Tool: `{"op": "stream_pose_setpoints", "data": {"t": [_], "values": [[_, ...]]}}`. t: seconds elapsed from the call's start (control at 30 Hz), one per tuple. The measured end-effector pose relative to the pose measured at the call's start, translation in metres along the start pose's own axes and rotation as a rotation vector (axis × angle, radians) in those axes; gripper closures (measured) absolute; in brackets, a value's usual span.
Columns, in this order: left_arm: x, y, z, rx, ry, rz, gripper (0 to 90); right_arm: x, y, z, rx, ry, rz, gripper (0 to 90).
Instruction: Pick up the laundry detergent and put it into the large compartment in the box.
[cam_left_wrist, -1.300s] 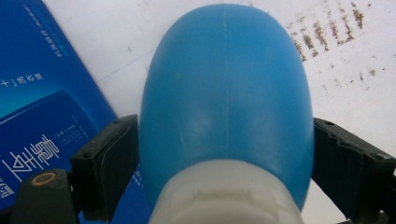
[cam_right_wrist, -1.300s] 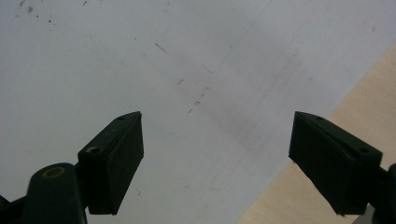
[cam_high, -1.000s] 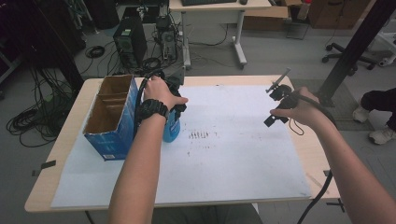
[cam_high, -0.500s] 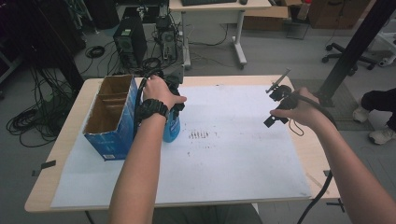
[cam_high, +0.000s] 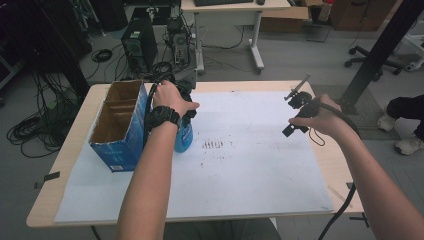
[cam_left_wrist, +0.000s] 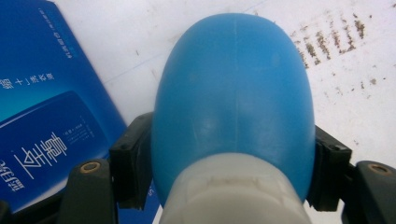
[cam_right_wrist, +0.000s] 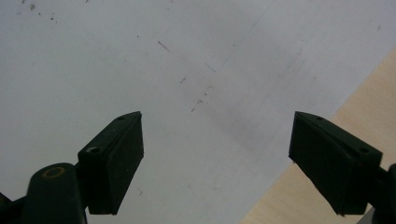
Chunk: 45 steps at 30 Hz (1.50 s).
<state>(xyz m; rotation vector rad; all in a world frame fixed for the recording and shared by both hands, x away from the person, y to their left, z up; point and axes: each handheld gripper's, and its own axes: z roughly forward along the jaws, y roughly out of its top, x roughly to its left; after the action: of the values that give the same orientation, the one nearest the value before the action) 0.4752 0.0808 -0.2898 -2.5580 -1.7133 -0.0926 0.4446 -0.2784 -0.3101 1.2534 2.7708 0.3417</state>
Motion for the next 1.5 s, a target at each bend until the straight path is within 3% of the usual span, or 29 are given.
{"op": "stream_pose_setpoints", "data": {"t": [0.67,1.0,1.13,1.5], "values": [[-0.001,0.001,-0.001,0.011,0.002,-0.013,37.6,0.001,-0.002,-0.001,-0.001,-0.002,-0.005,18.4],[0.000,0.000,-0.002,0.025,-0.018,-0.024,37.7,0.001,-0.002,-0.002,-0.002,-0.003,-0.007,18.5],[0.000,0.000,-0.006,0.028,-0.036,-0.024,37.7,0.002,-0.002,-0.002,-0.001,-0.004,-0.009,18.6],[0.000,-0.005,-0.025,0.017,-0.032,-0.023,37.7,0.004,-0.002,-0.006,-0.004,-0.009,-0.012,18.6]]}}
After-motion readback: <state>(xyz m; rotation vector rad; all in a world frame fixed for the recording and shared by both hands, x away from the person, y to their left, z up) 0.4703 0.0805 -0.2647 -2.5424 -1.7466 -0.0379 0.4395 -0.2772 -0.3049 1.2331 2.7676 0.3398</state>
